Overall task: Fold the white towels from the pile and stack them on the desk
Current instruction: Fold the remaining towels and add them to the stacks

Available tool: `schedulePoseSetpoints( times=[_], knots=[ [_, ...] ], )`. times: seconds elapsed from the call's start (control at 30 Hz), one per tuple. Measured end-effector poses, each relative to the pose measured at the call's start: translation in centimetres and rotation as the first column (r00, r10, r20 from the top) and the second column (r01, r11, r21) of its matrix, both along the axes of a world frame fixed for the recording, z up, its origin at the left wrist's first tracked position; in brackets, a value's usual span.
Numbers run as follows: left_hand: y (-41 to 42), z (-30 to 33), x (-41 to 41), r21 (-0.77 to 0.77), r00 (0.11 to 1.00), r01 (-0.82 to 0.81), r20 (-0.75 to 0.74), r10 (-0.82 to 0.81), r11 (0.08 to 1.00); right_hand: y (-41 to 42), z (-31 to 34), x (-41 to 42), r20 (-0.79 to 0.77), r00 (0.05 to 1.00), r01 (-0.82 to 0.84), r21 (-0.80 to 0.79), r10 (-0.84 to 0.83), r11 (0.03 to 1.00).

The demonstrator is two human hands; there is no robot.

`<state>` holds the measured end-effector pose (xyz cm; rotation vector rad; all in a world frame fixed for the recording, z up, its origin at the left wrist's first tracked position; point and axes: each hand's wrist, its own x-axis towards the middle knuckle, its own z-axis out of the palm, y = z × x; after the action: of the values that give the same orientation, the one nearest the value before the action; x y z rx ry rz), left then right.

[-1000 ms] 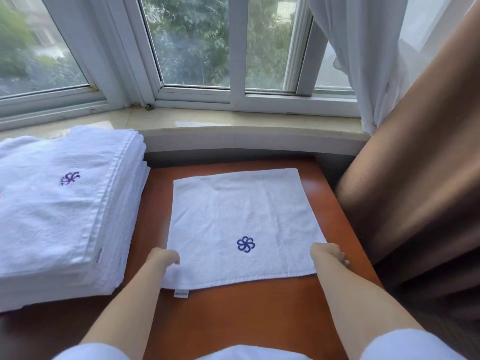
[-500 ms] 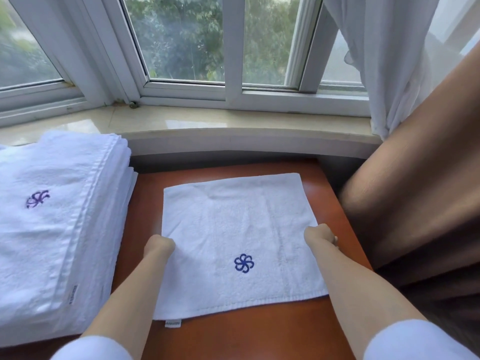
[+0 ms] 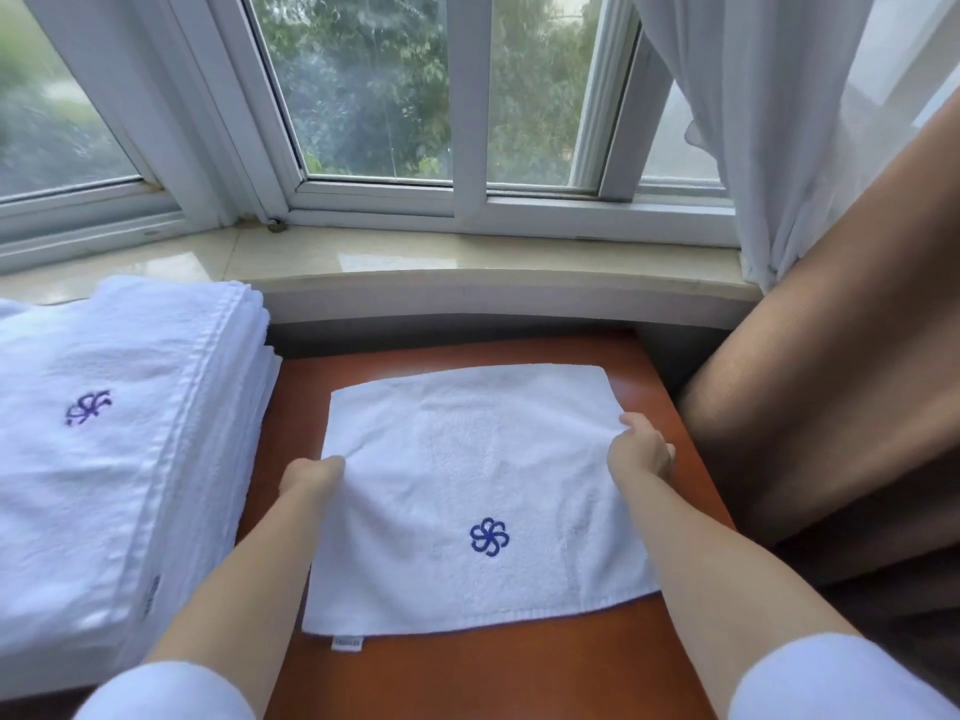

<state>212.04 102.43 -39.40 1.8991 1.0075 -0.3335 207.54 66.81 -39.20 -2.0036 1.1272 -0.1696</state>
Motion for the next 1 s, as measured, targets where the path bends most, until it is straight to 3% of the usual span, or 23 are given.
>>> schedulePoseSetpoints(
  times=[0.13,0.23,0.33,0.5,0.57,0.67,0.8,0.9,1.0],
  knots=[
    [-1.5,3.7,-2.7,-0.067,0.959,-0.031,0.279,0.048,0.997,0.9,2.8,-1.8,0.142,0.99,0.022,0.042,-0.027,0.999],
    [-2.0,5.8,-5.0,-0.22,0.878,-0.099,0.439,0.19,0.97,1.6,4.3,-3.7,0.25,0.962,0.085,0.111,-0.111,0.99],
    [-1.7,7.7,-7.1,-0.418,0.788,-0.198,0.471,0.398,0.887,1.1,5.2,-5.8,0.317,0.919,0.177,0.195,-0.232,0.965],
    [-0.9,9.7,-9.5,-0.507,0.692,-0.305,0.464,0.553,0.806,-0.6,6.5,-8.6,0.326,0.841,0.348,0.288,-0.433,0.892],
    [-0.6,10.3,-9.9,-0.491,0.697,-0.377,0.408,0.589,0.786,-1.1,7.1,-9.1,0.323,0.818,0.393,0.289,-0.476,0.873],
    [-0.3,10.8,-9.6,-0.4,0.824,-0.371,0.274,0.496,0.838,-1.5,8.1,-8.9,0.338,0.806,0.407,0.281,-0.486,0.869],
    [0.3,11.4,-7.6,-0.475,0.94,-0.18,0.175,0.293,0.861,-2.4,9.4,-7.0,0.293,0.844,0.395,0.229,-0.45,0.89],
    [0.7,10.7,-5.3,-0.488,0.959,-0.088,0.194,0.206,0.869,-2.5,9.3,-4.4,0.264,0.944,0.137,0.231,-0.198,0.963],
    [0.1,8.2,-3.9,-0.318,0.958,0.02,0.277,0.072,0.948,-1.5,7.3,-3.2,0.258,0.965,-0.09,0.193,0.038,0.977]
  ],
)
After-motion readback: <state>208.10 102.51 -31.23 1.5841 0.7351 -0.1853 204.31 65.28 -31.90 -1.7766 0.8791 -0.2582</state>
